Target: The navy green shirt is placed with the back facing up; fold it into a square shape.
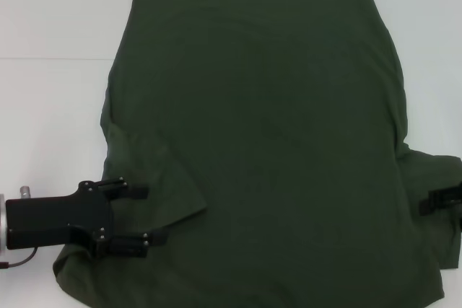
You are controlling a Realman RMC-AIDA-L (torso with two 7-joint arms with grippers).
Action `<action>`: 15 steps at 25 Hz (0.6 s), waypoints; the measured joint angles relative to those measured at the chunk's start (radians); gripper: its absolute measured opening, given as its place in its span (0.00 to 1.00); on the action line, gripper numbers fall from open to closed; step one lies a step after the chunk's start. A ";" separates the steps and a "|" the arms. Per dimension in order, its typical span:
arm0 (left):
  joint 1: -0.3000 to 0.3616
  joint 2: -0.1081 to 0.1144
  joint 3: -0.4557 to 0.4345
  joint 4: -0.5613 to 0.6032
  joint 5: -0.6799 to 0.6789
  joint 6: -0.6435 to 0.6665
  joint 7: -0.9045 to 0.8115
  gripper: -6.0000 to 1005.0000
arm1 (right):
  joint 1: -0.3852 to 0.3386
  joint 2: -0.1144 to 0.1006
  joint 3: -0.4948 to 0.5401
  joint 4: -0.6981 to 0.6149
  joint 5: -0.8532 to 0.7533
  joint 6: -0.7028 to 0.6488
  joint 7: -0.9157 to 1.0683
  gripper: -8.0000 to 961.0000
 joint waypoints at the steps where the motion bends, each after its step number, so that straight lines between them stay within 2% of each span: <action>1: 0.000 0.000 0.000 0.000 0.000 0.000 0.000 0.93 | -0.002 0.000 0.000 -0.001 0.001 0.000 0.000 0.95; 10: 0.000 0.000 0.002 0.003 0.000 0.000 0.000 0.93 | -0.003 -0.001 -0.001 -0.009 0.000 0.001 0.001 0.94; 15: 0.000 0.000 0.000 0.005 0.000 0.000 -0.001 0.93 | 0.001 -0.001 -0.002 -0.010 -0.017 0.002 0.007 0.77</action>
